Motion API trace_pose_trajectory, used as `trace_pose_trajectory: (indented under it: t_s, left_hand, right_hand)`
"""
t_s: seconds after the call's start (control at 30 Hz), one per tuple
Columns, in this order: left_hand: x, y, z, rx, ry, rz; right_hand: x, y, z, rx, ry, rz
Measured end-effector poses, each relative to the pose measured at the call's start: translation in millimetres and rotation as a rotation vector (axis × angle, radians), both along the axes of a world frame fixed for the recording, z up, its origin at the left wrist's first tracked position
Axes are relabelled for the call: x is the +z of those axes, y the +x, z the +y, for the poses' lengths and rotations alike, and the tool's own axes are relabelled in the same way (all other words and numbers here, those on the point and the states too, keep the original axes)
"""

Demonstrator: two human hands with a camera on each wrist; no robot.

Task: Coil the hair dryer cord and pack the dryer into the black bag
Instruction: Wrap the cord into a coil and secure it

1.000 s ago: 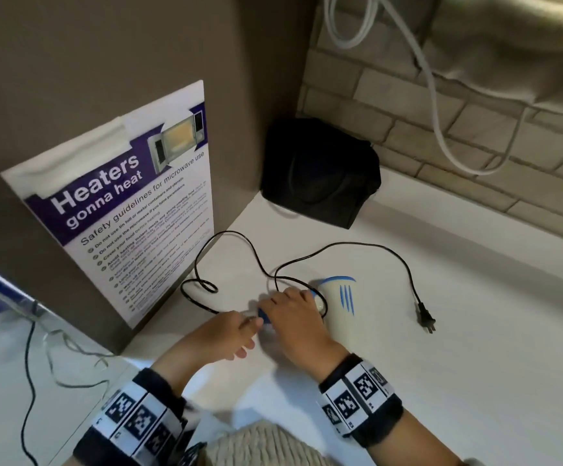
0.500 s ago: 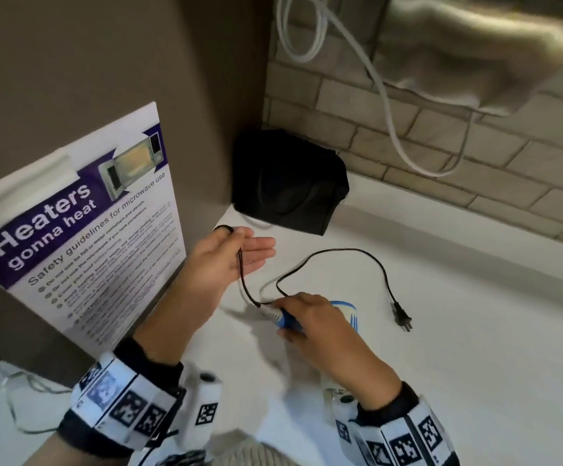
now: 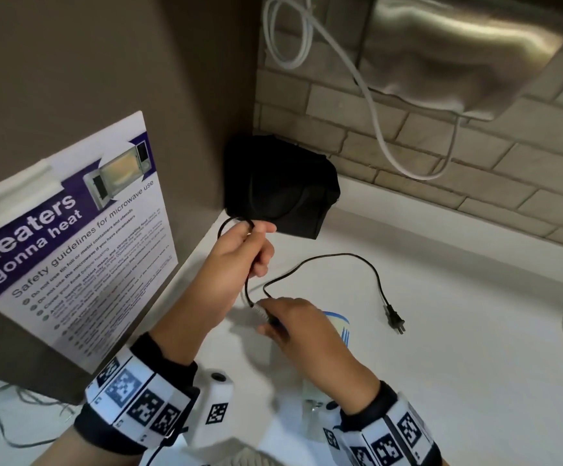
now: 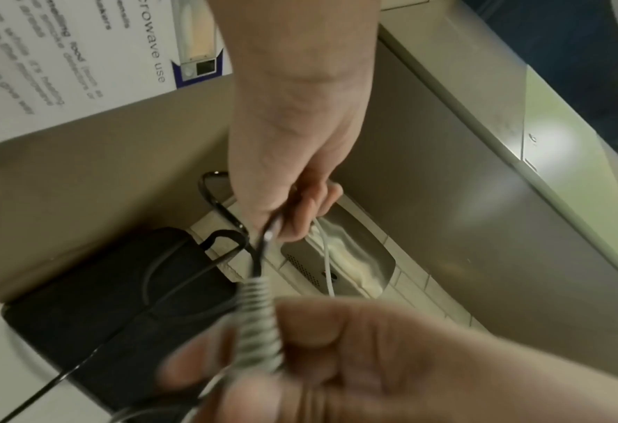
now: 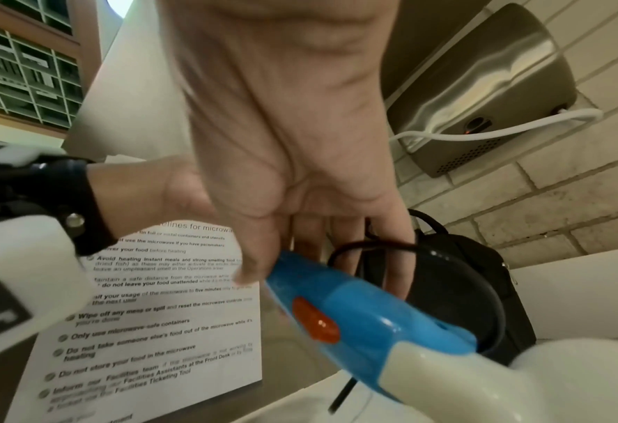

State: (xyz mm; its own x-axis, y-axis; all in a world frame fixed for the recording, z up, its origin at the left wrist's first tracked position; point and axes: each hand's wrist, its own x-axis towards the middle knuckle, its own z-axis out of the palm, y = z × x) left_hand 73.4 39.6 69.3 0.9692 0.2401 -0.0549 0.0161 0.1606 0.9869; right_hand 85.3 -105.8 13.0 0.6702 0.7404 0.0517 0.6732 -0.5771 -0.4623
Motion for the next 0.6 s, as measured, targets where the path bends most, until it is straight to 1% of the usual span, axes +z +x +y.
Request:
trace_pose_trajectory:
  t_s: [0.07, 0.13, 0.2, 0.23, 0.3, 0.33, 0.4, 0.43, 0.47, 0.53, 0.57, 0.6]
  left_hand:
    - [-3, -4, -3, -0.008, 0.115, -0.028]
    - [-6, -7, -9, -0.015, 0.177, -0.064]
    - [-6, -7, -14, -0.001, 0.119, -0.058]
    - [-4, -7, -15, -0.002, 0.079, -0.035]
    - [1, -5, -14, -0.046, 0.028, 0.009]
    - [4, -5, -13, -0.091, 0.019, 0.019]
    - [11, -5, -14, -0.202, 0.032, 0.032]
    - [15, -4, -15, -0.256, 0.045, 0.044]
    - [19, -4, -17, -0.307, 0.053, 0.059]
    - [28, -3, -22, -0.39, 0.042, 0.064]
    - [31, -2, -25, -0.42, 0.022, 0.049]
    - [35, 0, -27, -0.441, -0.005, 0.031]
  right_hand:
    - [9, 4, -1, -0.069, 0.05, -0.017]
    - [22, 4, -3, -0.071, 0.1, 0.023]
    - [35, 2, -6, -0.014, 0.109, 0.076]
    - [40, 4, -9, 0.0, 0.084, 0.087]
    - [50, 12, -16, -0.058, 0.061, 0.026]
    - [56, 18, -20, -0.12, 0.113, -0.036]
    - [73, 28, -28, -0.193, 0.308, -0.114]
    - [82, 32, -30, -0.172, 0.391, -0.12]
    - [90, 35, -31, -0.112, 0.43, -0.123]
    - [99, 42, -29, 0.052, 0.415, -0.122]
    - [100, 46, -27, 0.121, 0.401, -0.094]
    - [99, 50, -25, 0.168, 0.397, -0.027]
